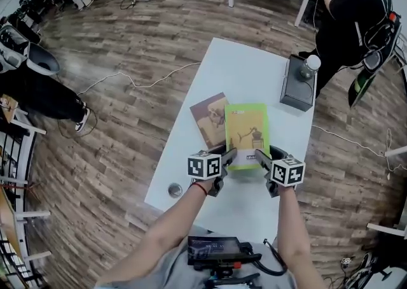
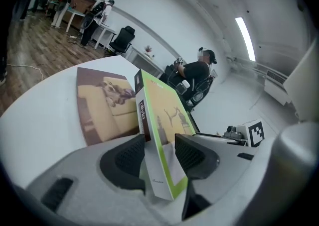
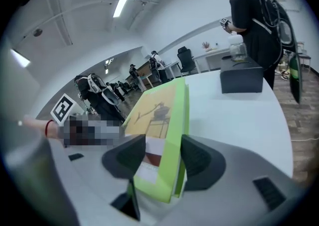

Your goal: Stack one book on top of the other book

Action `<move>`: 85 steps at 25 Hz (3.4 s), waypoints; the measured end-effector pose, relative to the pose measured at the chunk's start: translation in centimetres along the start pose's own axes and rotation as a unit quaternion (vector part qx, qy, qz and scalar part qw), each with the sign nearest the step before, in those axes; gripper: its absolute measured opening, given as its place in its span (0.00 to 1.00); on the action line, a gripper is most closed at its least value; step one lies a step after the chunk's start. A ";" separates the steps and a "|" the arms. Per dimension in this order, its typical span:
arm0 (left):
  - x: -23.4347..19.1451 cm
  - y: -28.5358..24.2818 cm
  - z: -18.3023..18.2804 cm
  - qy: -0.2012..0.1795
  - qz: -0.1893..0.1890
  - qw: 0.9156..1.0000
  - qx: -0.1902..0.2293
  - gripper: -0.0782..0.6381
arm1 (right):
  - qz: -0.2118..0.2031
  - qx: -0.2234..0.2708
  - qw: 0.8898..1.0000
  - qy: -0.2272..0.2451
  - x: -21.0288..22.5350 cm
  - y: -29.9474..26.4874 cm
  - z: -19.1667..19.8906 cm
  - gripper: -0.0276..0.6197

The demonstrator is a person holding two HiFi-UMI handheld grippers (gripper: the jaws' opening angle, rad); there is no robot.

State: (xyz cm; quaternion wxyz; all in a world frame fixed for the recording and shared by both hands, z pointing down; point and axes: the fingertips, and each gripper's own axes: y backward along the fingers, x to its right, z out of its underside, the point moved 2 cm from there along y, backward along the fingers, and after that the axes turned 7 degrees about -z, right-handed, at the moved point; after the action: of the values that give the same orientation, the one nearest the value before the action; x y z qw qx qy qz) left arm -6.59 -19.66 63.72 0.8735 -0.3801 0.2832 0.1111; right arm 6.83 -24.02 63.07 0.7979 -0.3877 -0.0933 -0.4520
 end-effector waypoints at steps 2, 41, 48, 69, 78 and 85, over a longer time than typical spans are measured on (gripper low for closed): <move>-1.0 0.8 -0.6 0.006 -0.012 1.000 0.009 0.38 | -0.013 -0.007 1.000 0.010 -0.7 -1.3 -0.7 0.40; -9.3 2.4 -2.9 0.057 -0.107 0.993 0.001 0.38 | -0.094 -0.108 0.985 0.099 -3.1 -12.2 -4.3 0.40; -9.4 3.0 -3.2 0.062 -0.131 0.989 0.013 0.41 | -0.082 -0.099 0.985 0.118 -3.1 -12.1 -4.5 0.40; -9.7 0.5 -0.4 0.206 0.005 0.978 -0.018 0.52 | -0.195 -0.137 0.960 -0.146 -0.4 -11.5 -1.8 0.45; -9.8 0.3 -0.7 0.184 0.016 0.983 -0.021 0.52 | -0.189 -0.123 0.961 -0.159 -0.8 -11.3 -1.4 0.45; -10.1 0.3 -1.2 0.133 0.039 0.989 -0.056 0.52 | -0.149 -0.076 0.966 -0.196 -1.5 -10.3 0.1 0.45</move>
State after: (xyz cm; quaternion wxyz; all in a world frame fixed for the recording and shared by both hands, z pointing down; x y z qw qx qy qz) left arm -15.45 -20.13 68.76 0.8005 -0.4285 0.4046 0.1091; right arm -2.21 -25.97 67.84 0.6560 -0.5098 -0.2702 -0.4866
